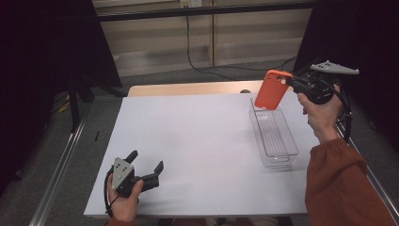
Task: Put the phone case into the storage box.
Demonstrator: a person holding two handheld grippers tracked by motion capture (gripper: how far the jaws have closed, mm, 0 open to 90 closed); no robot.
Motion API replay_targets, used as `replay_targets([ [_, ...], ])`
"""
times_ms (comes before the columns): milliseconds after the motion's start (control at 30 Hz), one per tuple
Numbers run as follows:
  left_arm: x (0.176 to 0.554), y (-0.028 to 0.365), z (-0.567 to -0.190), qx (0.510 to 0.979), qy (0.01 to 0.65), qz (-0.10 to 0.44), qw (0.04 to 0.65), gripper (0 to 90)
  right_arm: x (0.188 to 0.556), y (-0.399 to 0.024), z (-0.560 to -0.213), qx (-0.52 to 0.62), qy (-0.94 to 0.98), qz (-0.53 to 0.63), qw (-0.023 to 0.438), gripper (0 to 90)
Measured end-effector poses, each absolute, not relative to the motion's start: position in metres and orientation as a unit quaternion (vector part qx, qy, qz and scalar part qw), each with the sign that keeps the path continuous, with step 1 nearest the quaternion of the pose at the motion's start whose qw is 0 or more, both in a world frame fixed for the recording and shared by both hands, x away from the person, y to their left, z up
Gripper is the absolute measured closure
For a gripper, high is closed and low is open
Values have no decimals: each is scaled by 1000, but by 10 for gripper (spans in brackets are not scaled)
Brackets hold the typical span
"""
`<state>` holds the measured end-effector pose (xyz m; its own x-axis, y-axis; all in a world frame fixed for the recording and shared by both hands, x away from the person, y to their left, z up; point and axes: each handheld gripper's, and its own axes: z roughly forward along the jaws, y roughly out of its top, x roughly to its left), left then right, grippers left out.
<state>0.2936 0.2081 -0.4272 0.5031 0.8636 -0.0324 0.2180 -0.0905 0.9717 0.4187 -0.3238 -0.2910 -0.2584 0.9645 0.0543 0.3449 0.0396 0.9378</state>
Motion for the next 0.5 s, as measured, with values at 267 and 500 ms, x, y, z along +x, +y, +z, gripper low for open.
replay_targets([
  [267, 294, 209, -427, 674, 404, 300, 542, 18, 433, -325, -300, 516, 640, 453, 343, 840],
  [500, 294, 210, -427, 672, 406, 298, 542, 18, 439, -325, -306, 516, 645, 440, 351, 840],
])
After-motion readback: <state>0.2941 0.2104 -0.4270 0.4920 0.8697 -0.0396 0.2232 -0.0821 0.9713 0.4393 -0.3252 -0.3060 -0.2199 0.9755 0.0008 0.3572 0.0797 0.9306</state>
